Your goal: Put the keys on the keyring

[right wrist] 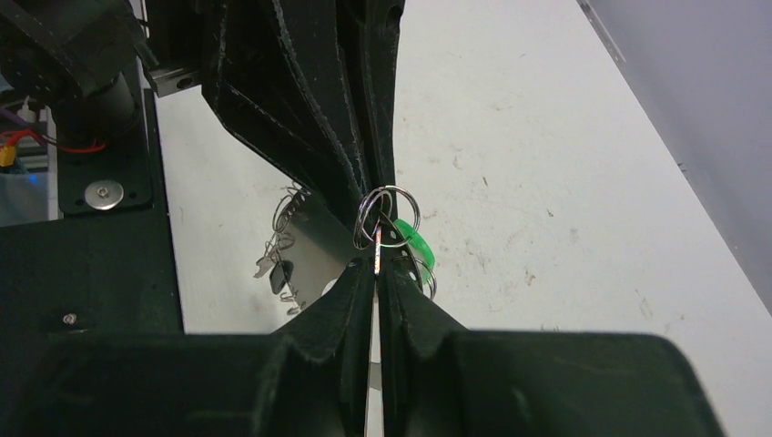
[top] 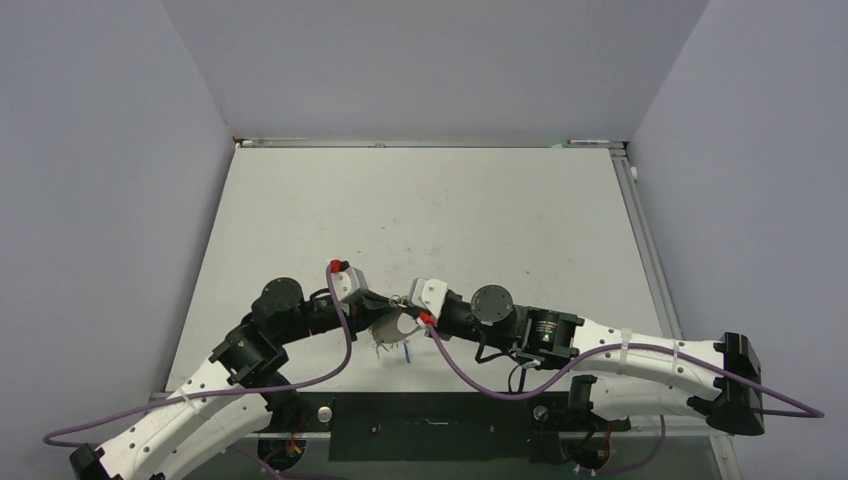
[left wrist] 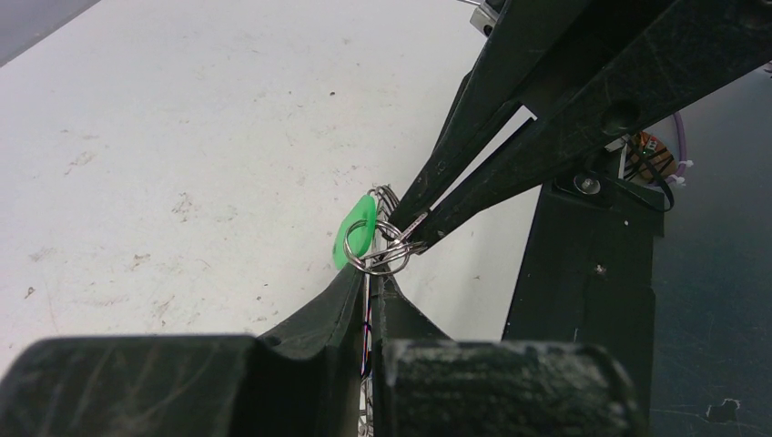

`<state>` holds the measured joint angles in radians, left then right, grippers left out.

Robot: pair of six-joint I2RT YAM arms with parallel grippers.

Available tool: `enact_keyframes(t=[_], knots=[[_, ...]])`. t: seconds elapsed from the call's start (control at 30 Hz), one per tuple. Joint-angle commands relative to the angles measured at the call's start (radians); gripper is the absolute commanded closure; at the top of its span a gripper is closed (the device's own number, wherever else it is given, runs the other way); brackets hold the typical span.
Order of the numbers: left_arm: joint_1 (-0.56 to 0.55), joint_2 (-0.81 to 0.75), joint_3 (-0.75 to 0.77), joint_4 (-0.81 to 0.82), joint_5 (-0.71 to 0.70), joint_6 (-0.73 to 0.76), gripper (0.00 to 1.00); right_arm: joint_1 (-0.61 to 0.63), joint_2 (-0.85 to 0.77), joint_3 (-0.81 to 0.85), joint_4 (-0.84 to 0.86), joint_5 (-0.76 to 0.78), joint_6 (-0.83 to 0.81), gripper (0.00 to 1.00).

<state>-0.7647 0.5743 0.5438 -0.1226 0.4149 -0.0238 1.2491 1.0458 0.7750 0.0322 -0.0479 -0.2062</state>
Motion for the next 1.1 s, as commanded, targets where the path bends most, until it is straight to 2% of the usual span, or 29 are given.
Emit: enact_keyframes(t=[0.0,0.1,0.43,1.07], knots=[[0.001,0.001,0.051,0.064,0.006,-0.010,1.00,0.011,0.023,0.104,-0.027,0.045,-0.050,0.95],[0.001,0.006,0.053,0.061,0.010,-0.009,1.00,0.014,0.035,0.154,-0.094,0.086,-0.077,0.95],[0.002,0.016,0.054,0.051,0.014,-0.004,1.00,0.019,0.046,0.238,-0.167,0.136,-0.142,0.95],[0.003,0.063,0.071,0.018,0.027,-0.001,1.00,0.039,0.116,0.401,-0.265,0.129,-0.234,0.95]])
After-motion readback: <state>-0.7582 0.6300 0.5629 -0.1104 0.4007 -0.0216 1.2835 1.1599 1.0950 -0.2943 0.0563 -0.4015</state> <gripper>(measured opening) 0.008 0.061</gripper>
